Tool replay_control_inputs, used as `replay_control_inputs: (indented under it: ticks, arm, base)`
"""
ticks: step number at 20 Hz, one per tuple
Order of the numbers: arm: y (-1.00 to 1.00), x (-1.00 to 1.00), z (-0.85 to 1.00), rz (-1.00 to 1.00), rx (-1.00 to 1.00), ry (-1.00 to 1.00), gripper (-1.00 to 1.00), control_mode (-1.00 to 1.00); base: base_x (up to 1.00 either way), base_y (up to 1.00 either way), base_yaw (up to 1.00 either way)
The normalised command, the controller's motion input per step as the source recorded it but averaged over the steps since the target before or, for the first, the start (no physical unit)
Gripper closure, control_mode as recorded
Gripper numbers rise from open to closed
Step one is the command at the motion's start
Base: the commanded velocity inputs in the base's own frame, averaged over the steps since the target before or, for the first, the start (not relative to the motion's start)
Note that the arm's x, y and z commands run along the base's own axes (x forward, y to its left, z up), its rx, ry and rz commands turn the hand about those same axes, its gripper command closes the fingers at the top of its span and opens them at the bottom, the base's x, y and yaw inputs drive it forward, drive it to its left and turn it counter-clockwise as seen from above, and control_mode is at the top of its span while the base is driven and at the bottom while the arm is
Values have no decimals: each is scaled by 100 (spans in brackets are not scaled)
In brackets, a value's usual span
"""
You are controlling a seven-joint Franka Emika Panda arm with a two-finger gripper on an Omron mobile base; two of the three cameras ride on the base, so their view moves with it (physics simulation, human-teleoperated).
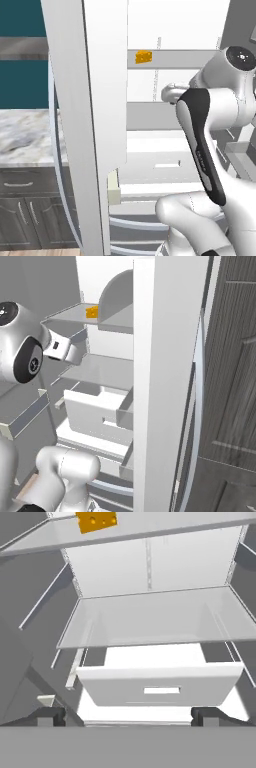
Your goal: Take the cheese, fish, and potato from the fridge and place them on the plate on the dining counter to create an appetizer plate.
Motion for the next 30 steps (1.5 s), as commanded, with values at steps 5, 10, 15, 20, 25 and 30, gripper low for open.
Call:
replay_control_inputs:
  ticks: [5,10,15,20,25,30]
  arm:
    - [0,28,24,0,-2,-11,-100,-100]
    - [0,30,11,0,-4,-21,-100,-100]
    - [4,28,19,0,0,-9,-100,-100]
    - [7,28,19,0,0,0,-100,-100]
    - [10,39,15,2,-1,0,-100,-100]
    - [9,46,0,2,-1,0,-100,-100]
  base:
    - [0,0,0]
    - [0,0,0]
    - [0,0,0]
    - [0,0,0]
    - [0,0,0]
    - [0,0,0]
